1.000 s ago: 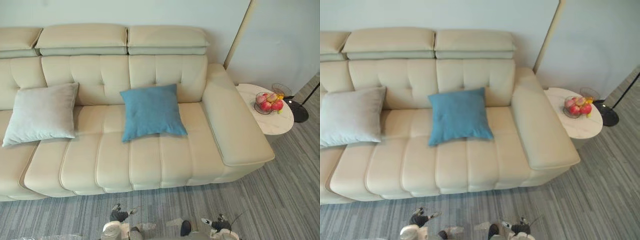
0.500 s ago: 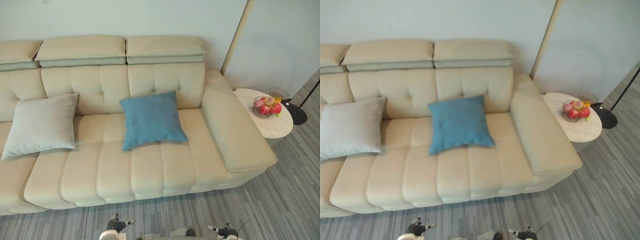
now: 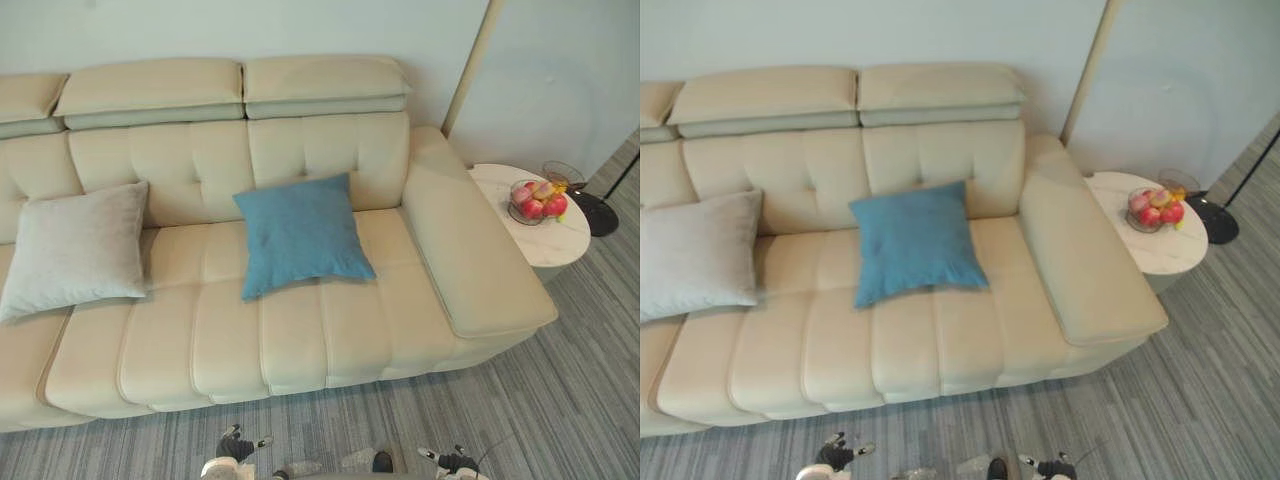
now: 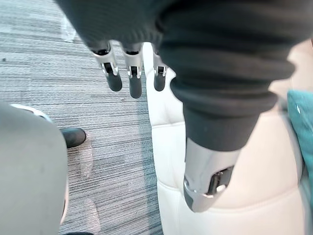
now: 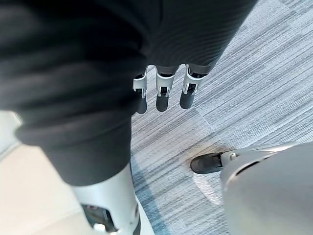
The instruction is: Pick up cushions and gather them together orderly.
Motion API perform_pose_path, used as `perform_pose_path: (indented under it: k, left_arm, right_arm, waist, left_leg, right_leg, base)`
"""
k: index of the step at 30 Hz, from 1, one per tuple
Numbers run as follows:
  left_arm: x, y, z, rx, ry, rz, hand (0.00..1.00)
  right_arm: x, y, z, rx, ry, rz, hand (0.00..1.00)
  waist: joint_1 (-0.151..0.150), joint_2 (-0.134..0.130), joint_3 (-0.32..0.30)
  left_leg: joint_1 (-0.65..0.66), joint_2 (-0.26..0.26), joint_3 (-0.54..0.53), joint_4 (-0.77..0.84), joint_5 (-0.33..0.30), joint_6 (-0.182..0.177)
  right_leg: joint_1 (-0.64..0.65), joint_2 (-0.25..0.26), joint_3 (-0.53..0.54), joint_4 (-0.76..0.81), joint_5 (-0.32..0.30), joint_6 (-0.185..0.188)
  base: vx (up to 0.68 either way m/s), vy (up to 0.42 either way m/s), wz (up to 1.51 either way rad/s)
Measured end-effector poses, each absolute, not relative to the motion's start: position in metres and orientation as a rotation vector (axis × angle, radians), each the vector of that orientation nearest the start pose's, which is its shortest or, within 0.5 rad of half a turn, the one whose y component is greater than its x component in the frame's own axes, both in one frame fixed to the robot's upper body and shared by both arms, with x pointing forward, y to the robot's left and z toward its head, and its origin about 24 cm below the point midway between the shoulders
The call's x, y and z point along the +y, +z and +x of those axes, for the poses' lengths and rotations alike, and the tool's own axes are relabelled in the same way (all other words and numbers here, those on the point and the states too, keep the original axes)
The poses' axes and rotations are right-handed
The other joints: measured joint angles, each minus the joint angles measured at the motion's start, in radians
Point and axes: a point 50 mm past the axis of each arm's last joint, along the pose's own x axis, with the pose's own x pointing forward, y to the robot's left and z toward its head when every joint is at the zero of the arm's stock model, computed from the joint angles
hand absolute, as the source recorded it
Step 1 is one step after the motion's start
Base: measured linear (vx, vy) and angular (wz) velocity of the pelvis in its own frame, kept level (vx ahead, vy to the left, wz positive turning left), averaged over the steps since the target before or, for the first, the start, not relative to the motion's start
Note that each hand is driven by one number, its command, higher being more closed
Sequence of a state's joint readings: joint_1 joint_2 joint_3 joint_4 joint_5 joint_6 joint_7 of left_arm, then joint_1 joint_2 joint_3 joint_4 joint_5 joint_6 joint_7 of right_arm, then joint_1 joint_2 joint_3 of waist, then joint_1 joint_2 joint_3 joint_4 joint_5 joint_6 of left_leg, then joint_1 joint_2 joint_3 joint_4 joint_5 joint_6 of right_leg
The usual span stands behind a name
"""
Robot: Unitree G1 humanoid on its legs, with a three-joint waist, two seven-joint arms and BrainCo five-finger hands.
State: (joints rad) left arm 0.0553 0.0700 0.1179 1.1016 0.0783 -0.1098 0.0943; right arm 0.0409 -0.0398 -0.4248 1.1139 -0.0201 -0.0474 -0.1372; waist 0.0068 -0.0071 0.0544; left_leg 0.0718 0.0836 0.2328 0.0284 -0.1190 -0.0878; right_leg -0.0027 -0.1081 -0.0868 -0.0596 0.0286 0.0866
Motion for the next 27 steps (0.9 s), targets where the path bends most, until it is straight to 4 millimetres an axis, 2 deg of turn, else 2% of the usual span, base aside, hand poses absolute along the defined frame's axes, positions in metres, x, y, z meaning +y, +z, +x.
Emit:
perform_pose_path:
  k: [4,6,8,9,10,11,12,13,15,16,17,18,19,20,22,23,24,25,26,27]
  left_arm:
    - [0.194,-0.158,0.109,1.026,0.171,0.128,0.0]
    - [0.196,-0.157,0.113,1.022,0.168,0.134,0.0]
    - [0.199,-0.155,0.116,1.013,0.169,0.143,0.0]
    - [0.203,-0.154,0.12,1.003,0.173,0.158,0.0]
    - [0.205,-0.154,0.118,1.007,0.174,0.161,0.0]
    - [0.207,-0.152,0.122,0.993,0.176,0.168,0.0]
    - [0.207,-0.149,0.13,0.97,0.175,0.17,0.0]
    - [0.208,-0.149,0.13,0.966,0.178,0.171,0.0]
    - [0.212,-0.147,0.131,0.958,0.198,0.164,0.0]
    - [0.214,-0.148,0.129,0.963,0.209,0.163,0.0]
    - [0.211,-0.149,0.128,0.968,0.208,0.157,0.0]
    - [0.208,-0.149,0.128,0.967,0.202,0.149,0.0]
    - [0.209,-0.15,0.127,0.973,0.205,0.15,0.0]
    - [0.21,-0.15,0.126,0.979,0.21,0.152,0.0]
    - [0.21,-0.151,0.126,0.985,0.228,0.131,0.0]
    - [0.203,-0.149,0.134,0.966,0.217,0.118,0.0]
    - [0.202,-0.149,0.135,0.966,0.216,0.115,0.0]
    - [0.198,-0.149,0.137,0.96,0.208,0.106,0.0]
    - [0.182,-0.15,0.14,0.955,0.169,0.083,0.0]
    - [0.179,-0.15,0.14,0.955,0.16,0.079,0.0]
  right_arm:
    - [-0.219,-0.161,0.087,1.099,-0.531,0.097,0.0]
    - [-0.217,-0.161,0.092,1.088,-0.52,0.095,0.0]
    - [-0.217,-0.159,0.097,1.077,-0.494,0.073,0.0]
    - [-0.212,-0.158,0.107,1.059,-0.458,0.059,0.0]
    - [-0.209,-0.157,0.112,1.048,-0.438,0.052,0.0]
    - [-0.21,-0.155,0.116,1.037,-0.435,0.049,0.0]
    - [-0.212,-0.154,0.116,1.027,-0.441,0.045,0.0]
    - [-0.212,-0.154,0.116,1.022,-0.44,0.043,0.0]
    - [-0.212,-0.153,0.12,1.015,-0.421,0.025,0.0]
    - [-0.21,-0.152,0.125,1.006,-0.405,0.016,0.0]
    - [-0.211,-0.15,0.129,0.996,-0.406,0.015,0.0]
    - [-0.215,-0.148,0.135,0.98,-0.408,0.007,0.0]
    - [-0.216,-0.148,0.135,0.987,-0.405,-0.004,0.0]
    - [-0.217,-0.148,0.134,0.993,-0.406,-0.004,0.0]
    - [-0.22,-0.148,0.133,0.994,-0.411,-0.012,0.0]
    - [-0.225,-0.147,0.132,0.993,-0.416,-0.023,0.0]
    - [-0.225,-0.147,0.133,0.991,-0.417,-0.024,0.0]
    - [-0.227,-0.146,0.133,0.988,-0.423,-0.026,0.0]
    - [-0.235,-0.145,0.131,0.991,-0.436,-0.043,0.0]
    - [-0.236,-0.145,0.13,0.993,-0.438,-0.045,0.0]
  waist:
    - [-0.002,0.001,0.02]
    - [-0.001,-0.006,0.025]
    - [-0.004,-0.008,0.036]
    - [-0.003,-0.013,0.05]
    - [-0.004,-0.005,0.057]
    - [-0.01,-0.011,0.059]
    - [-0.02,-0.015,0.087]
    - [-0.022,-0.011,0.091]
    - [-0.019,-0.012,0.091]
    - [-0.018,-0.014,0.092]
    - [-0.025,0.005,0.097]
    - [-0.026,0.023,0.099]
    - [-0.024,0.01,0.094]
    - [-0.019,0.01,0.095]
    - [-0.034,0.022,0.094]
    - [-0.042,0.026,0.093]
    - [-0.044,0.026,0.093]
    - [-0.046,0.024,0.092]
    - [-0.046,0.025,0.094]
    - [-0.045,0.025,0.094]
  left_leg:
    - [-0.014,0.013,0.029,0.054,-0.029,-0.001]
    - [-0.028,0.016,0.1,0.061,-0.033,0.002]
    - [-0.03,0.026,0.172,0.074,-0.048,0.013]
    - [-0.036,0.045,0.236,0.099,-0.054,0.018]
    - [-0.036,0.059,0.267,0.104,-0.056,0.02]
    - [-0.027,0.058,0.306,0.104,-0.068,0.01]
    - [0.005,0.058,0.35,0.123,-0.076,0.002]
    - [0.011,0.065,0.369,0.139,-0.084,-0.007]
    - [0.018,0.09,0.423,0.19,-0.096,-0.005]
    - [0.021,0.107,0.464,0.217,-0.101,0.001]
    - [0.028,0.129,0.506,0.219,-0.104,-0.003]
    - [0.039,0.148,0.544,0.212,-0.108,-0.011]
    - [0.062,0.152,0.585,0.208,-0.117,-0.038]
    - [0.077,0.161,0.6,0.207,-0.119,-0.055]
    - [0.074,0.203,0.607,0.262,-0.1,-0.084]
    - [0.038,0.283,0.579,0.432,-0.089,-0.069]
    - [0.026,0.301,0.565,0.476,-0.079,-0.052]
    - [-0.008,0.319,0.517,0.556,-0.062,0.001]
    - [-0.04,0.258,0.322,0.588,-0.115,-0.014]
    - [-0.04,0.239,0.288,0.587,-0.126,-0.015]
  right_leg:
    - [-0.031,0.013,0.062,0.016,0.0,0.0]
    - [-0.108,0.028,0.136,0.066,0.001,0.0]
    - [-0.182,0.049,0.148,0.124,0.018,0.001]
    - [-0.216,0.062,0.073,0.134,0.056,-0.03]
    - [-0.226,0.048,-0.038,0.146,0.031,-0.087]
    - [-0.244,0.019,-0.229,0.214,-0.049,-0.142]
    - [-0.242,-0.014,-0.328,0.262,-0.064,-0.143]
    - [-0.242,-0.005,-0.328,0.266,-0.052,-0.138]
    - [-0.247,0.031,-0.304,0.257,-0.025,-0.153]
    - [-0.261,0.032,-0.321,0.238,-0.079,-0.16]
    - [-0.271,0.011,-0.408,0.277,-0.148,-0.149]
    - [-0.278,-0.028,-0.513,0.339,-0.168,-0.169]
    - [-0.278,-0.078,-0.605,0.392,-0.175,-0.162]
    - [-0.277,-0.068,-0.61,0.413,-0.176,-0.174]
    - [-0.277,-0.022,-0.576,0.411,-0.195,-0.195]
    - [-0.274,0.019,-0.541,0.412,-0.221,-0.216]
    - [-0.273,0.03,-0.528,0.409,-0.225,-0.22]
    - [-0.267,0.042,-0.5,0.403,-0.229,-0.228]
    - [-0.23,0.074,-0.423,0.371,-0.229,-0.233]
    - [-0.215,0.082,-0.408,0.361,-0.228,-0.234]
  base:
    - [0.02,-0.024,-0.48]
    - [-0.04,-0.003,-0.97]
    - [-0.06,-0.001,-1.34]
    - [-0.06,-0.032,-1.47]
    - [-0.06,-0.065,-1.36]
    - [-0.04,-0.094,-1.11]
    - [-0.05,-0.06,-1.05]
    - [-0.04,-0.066,-1.12]
    - [-0.04,-0.129,-1.14]
    - [-0.03,-0.169,-1.18]
    - [0.0,-0.181,-1.2]
    - [0.08,-0.186,-1.25]
    - [0.14,-0.263,-1.22]
    - [0.14,-0.266,-1.0]
    - [0.15,-0.315,-0.69]
    - [0.16,-0.313,-0.69]
    - [0.17,-0.306,-0.85]
    - [0.18,-0.235,-1.12]
    - [0.18,-0.235,-1.18]
    - [0.22,-0.248,-1.34]
